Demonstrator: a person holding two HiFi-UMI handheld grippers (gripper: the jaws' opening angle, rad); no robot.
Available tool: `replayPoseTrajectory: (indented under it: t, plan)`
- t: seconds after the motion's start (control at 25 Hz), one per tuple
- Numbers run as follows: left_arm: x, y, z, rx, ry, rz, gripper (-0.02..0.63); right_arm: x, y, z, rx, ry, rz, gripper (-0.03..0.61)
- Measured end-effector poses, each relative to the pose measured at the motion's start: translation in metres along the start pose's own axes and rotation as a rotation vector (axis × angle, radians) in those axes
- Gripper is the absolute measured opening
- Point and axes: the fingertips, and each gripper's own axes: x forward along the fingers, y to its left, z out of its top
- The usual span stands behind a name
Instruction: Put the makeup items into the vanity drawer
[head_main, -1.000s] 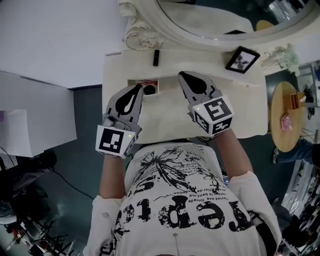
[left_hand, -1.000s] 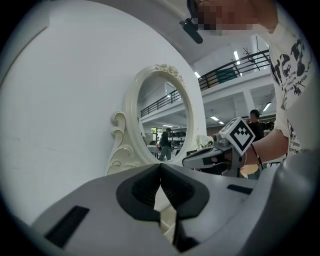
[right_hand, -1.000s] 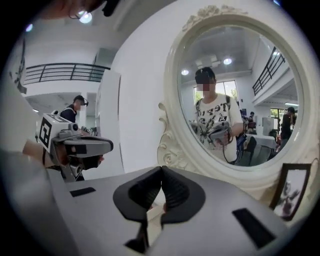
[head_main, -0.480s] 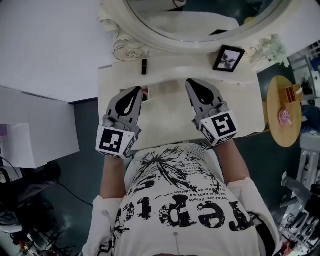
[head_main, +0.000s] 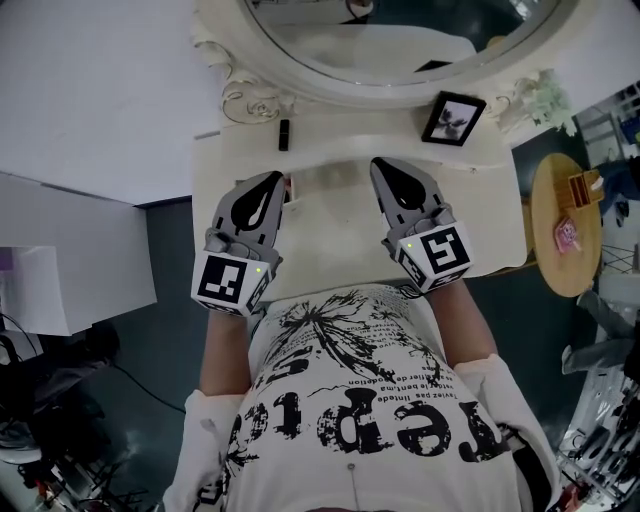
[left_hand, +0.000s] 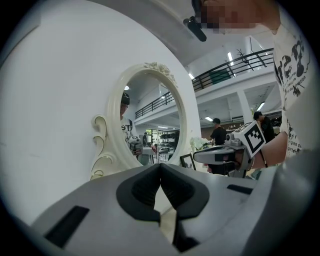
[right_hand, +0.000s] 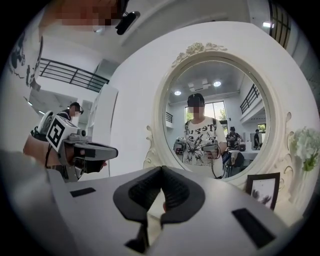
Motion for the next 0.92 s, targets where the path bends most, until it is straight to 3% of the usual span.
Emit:
replayPoseTrajectory:
  t: [0.92]
  plan:
    - [-0.002, 0.003, -0.011, -0.029, 0.01, 0.043, 0.012, 0.002, -0.004, -0.008, 0.029, -0.008, 0.0, 0.011]
